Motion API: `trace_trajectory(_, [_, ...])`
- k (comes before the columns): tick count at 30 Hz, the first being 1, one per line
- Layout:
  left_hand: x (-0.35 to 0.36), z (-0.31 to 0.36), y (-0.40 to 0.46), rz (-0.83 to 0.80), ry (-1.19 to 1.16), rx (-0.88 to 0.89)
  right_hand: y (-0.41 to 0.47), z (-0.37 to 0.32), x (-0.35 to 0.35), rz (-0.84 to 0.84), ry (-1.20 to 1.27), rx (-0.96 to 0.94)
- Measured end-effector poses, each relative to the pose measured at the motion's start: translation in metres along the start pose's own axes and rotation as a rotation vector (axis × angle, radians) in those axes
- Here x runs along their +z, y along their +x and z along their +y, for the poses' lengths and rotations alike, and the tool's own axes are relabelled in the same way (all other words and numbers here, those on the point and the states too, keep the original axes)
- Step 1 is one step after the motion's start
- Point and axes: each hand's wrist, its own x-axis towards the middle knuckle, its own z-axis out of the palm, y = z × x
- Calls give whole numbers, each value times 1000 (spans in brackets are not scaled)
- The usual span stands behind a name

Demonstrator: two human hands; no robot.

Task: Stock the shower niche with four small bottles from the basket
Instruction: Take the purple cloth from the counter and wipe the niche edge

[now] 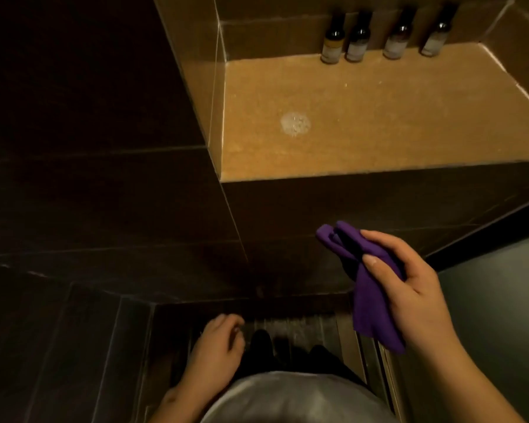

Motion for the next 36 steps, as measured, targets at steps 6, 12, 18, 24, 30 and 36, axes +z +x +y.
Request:
trace_trajectory(6, [-98,123,31,509,279,532,32,-58,-12,66,58,-194])
trace_trajectory(12, [-105,173,67,741,328,440,94,-100,-32,68,-66,-415])
trace_trajectory(18, [-80,170,100,857,437,354,157,-117,-18,-40,-241,-485])
trace_trajectory(24, [-77,167,104,1014,324,446,196,-133,43,-201,-680,-683])
trace_trajectory(30, [-81,166,99,1010,230,485,206,-113,74,-450,-1110,-694])
trace_trajectory(36, [-78,165,105,1009,237,494,216,-104,18,-356,-1187,-485])
